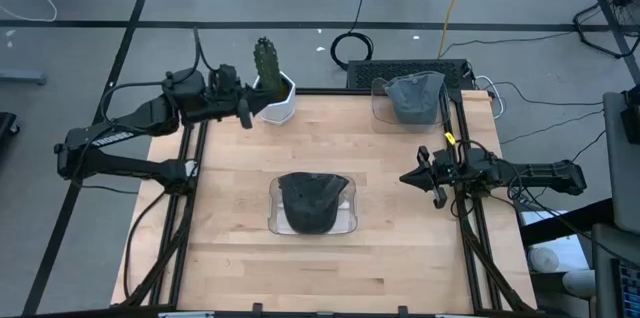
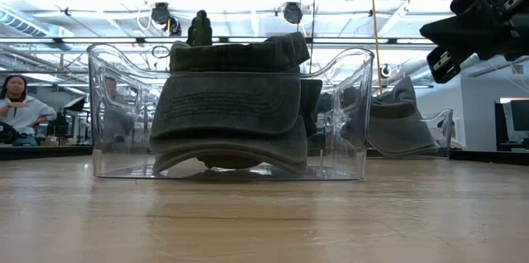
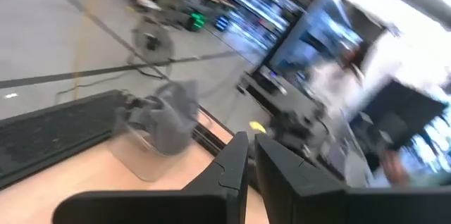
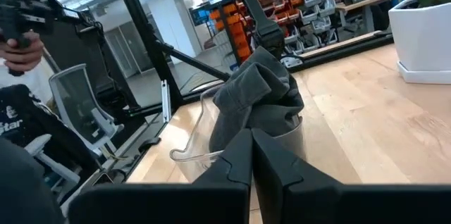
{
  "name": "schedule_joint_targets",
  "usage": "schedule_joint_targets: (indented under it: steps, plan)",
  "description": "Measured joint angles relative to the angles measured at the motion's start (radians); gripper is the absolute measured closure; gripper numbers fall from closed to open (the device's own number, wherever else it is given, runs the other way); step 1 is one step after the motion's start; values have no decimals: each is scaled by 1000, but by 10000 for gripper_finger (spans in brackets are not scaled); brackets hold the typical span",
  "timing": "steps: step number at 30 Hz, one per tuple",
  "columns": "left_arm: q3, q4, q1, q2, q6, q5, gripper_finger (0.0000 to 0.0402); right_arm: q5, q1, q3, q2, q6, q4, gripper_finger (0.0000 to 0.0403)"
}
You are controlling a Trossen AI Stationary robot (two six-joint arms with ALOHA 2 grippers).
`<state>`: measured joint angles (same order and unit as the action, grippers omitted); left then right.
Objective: Pick & Place hat
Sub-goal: Return to Home Position
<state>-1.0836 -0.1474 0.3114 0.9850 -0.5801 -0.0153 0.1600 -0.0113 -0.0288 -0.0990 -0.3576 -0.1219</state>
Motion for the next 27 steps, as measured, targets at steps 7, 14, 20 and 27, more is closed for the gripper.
schedule_joint_targets:
  steps: [7, 14, 20, 27]
  plan:
    - [0, -91, 4, -12, 160, 173, 366, 0, 0, 0, 0, 4, 0, 403]
    - [0, -234, -34, -66, 276, 157, 366, -1, 0, 0, 0, 4, 0, 403]
    - [0, -254, -44, -151, 354, 138, 366, -2, 0, 0, 0, 4, 0, 403]
    - [159, -214, -88, -285, 275, 146, 367, -2, 0, 0, 0, 4, 0, 403]
